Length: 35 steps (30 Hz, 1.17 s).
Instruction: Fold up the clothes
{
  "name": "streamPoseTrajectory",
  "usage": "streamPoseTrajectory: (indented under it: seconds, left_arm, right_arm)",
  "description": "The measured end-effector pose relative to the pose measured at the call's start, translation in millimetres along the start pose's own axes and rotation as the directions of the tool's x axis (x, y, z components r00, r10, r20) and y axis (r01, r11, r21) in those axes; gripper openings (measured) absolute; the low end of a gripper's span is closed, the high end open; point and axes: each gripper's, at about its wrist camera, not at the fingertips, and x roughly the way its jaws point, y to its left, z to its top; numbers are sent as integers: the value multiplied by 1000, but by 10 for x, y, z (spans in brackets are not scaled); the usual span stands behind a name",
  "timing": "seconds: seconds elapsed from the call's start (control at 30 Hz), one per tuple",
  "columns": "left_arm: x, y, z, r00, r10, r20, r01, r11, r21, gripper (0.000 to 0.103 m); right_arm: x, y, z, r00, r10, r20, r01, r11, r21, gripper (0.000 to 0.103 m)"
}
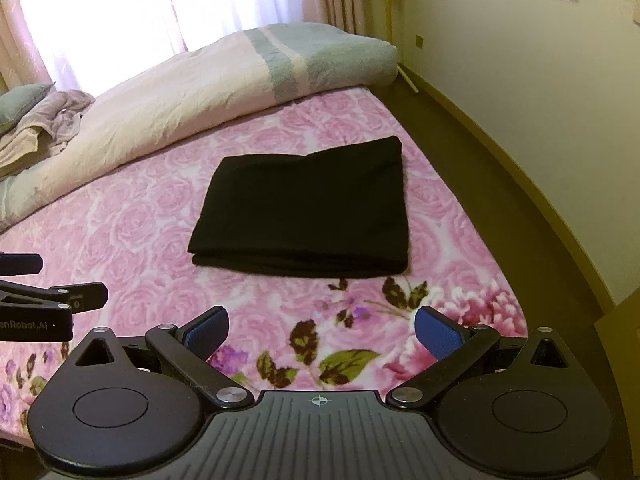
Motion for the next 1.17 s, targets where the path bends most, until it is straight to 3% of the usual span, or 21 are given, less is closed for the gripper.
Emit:
streamPoseTrajectory:
  seconds: [1.17]
  left_arm:
    - [80,39,-13,1000,1,9,-1,1000,17,98]
  right_arm:
    - [7,93,46,999,-35,-4,35,999,-26,102]
